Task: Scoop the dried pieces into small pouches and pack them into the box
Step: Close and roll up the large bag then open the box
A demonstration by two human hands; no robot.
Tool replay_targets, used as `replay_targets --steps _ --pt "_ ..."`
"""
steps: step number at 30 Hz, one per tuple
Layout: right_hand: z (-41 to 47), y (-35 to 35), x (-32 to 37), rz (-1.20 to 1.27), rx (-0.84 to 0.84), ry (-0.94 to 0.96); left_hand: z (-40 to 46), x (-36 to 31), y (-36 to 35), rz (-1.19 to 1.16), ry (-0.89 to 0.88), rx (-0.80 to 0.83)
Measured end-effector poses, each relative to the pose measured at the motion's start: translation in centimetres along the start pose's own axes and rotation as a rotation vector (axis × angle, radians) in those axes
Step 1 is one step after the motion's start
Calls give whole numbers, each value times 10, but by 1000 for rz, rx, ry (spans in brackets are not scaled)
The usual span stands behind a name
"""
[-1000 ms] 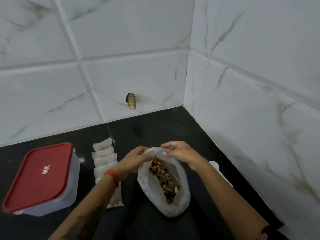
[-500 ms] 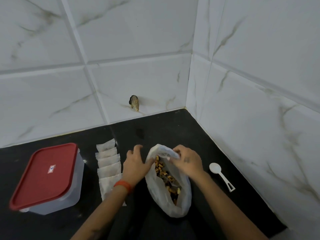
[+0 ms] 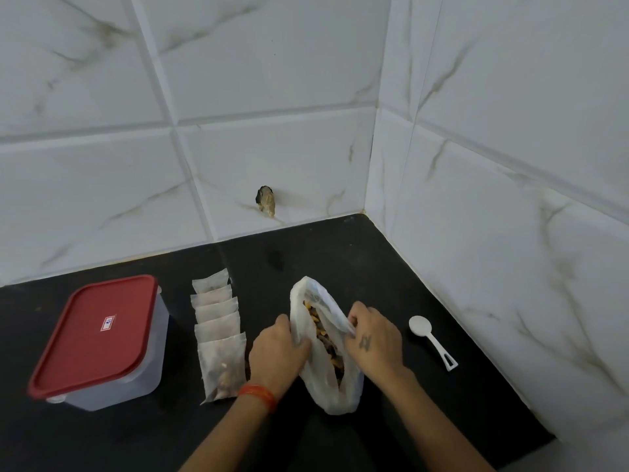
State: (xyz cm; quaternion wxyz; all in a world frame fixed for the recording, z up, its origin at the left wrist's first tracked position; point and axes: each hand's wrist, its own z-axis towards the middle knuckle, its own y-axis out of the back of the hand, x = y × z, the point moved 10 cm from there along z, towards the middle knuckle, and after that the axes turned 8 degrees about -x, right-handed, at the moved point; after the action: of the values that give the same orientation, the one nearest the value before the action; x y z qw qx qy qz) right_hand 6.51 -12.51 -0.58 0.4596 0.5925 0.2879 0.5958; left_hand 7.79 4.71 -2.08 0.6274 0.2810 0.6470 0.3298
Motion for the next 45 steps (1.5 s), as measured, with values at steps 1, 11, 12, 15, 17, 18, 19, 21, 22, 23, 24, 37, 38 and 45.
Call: replay_targets --steps 1,11,12,15,17,18,19,21,22,23,24,37,38,45 --pt "-1 -4 -5 57 75 -41 0 0 -2 28 -11 20" --pt "-52 -31 -43 754 558 -558 -40 18 -29 -651 430 489" --pt "-50 -30 -42 709 473 -546 -36 17 -26 -624 387 393" --pt "-37 -13 -33 266 219 -350 -27 12 -9 -477 228 126" --pt "-34 -8 -27 110 144 -257 -28 9 -9 -405 180 92" --pt "-36 -10 -29 132 174 -269 -29 8 -12 -381 172 121" --pt "-39 -16 -36 238 237 -325 -31 9 -17 -374 183 172" --pt "-53 -29 -48 607 430 -515 -39 15 -27 -476 275 335" --pt "-62 -34 -49 772 530 -591 -48 16 -33 -590 352 442" --pt "-69 -37 -49 880 616 -631 -56 14 -38 -704 423 544" --pt "-75 -37 -46 950 668 -639 -63 12 -41 -784 468 609" --pt "-75 -26 -39 547 368 -518 -51 7 -29 -482 252 253" --pt "-84 -31 -36 792 489 -624 -58 9 -36 -598 342 377" --pt "-97 -30 -28 1001 459 -767 -69 -3 -38 -874 445 394"
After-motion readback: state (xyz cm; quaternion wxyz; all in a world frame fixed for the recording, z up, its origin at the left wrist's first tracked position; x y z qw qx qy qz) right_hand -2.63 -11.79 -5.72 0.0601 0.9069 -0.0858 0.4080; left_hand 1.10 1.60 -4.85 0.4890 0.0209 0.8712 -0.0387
